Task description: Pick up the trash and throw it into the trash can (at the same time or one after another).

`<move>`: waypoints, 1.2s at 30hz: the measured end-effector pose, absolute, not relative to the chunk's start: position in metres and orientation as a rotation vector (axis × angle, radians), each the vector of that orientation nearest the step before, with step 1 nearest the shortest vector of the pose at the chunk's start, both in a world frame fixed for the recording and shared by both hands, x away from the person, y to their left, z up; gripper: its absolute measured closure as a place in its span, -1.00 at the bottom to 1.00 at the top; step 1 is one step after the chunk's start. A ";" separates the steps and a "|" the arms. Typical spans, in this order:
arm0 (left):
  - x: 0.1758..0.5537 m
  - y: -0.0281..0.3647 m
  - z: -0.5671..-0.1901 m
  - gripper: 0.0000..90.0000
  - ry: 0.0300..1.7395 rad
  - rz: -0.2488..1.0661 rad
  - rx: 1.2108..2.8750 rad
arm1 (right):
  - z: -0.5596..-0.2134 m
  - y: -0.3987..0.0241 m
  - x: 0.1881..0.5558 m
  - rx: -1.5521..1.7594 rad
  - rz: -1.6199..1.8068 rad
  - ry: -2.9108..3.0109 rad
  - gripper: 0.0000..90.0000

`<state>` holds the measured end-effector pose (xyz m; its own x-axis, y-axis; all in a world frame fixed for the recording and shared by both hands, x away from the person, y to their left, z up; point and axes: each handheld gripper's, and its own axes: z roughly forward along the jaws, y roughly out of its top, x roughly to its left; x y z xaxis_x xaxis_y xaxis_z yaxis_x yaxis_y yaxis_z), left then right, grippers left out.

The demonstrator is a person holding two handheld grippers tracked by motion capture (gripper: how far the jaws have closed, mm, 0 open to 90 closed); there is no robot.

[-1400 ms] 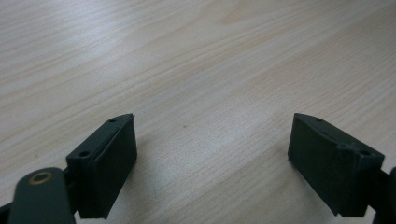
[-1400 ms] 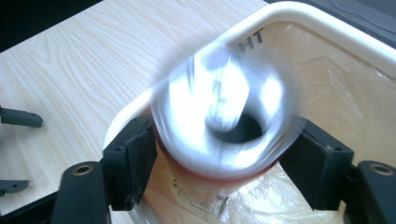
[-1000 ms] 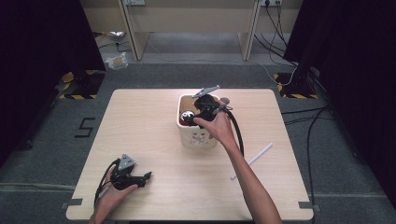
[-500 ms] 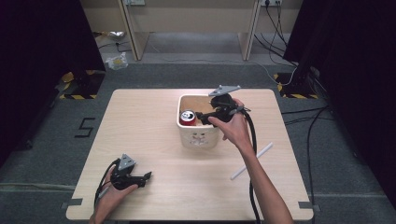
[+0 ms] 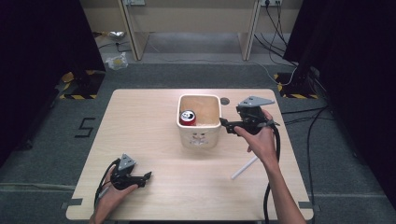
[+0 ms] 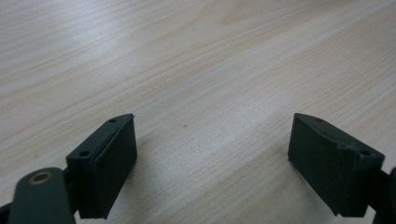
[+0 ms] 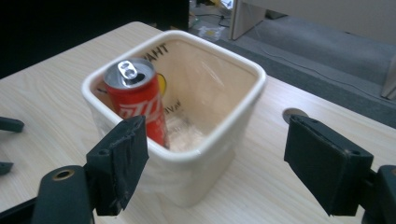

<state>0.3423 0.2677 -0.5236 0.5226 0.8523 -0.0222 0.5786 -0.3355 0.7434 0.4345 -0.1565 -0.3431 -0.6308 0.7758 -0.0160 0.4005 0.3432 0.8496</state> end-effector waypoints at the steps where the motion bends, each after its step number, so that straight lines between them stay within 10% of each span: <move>1: 0.342 0.268 -0.524 -0.67 1.160 0.490 2.050 | -0.344 -0.161 0.432 1.038 1.207 2.186 -0.52; 36: 0.342 0.268 -0.524 -0.67 1.161 0.491 2.050 | -0.429 -0.245 0.396 1.377 1.101 2.046 -0.48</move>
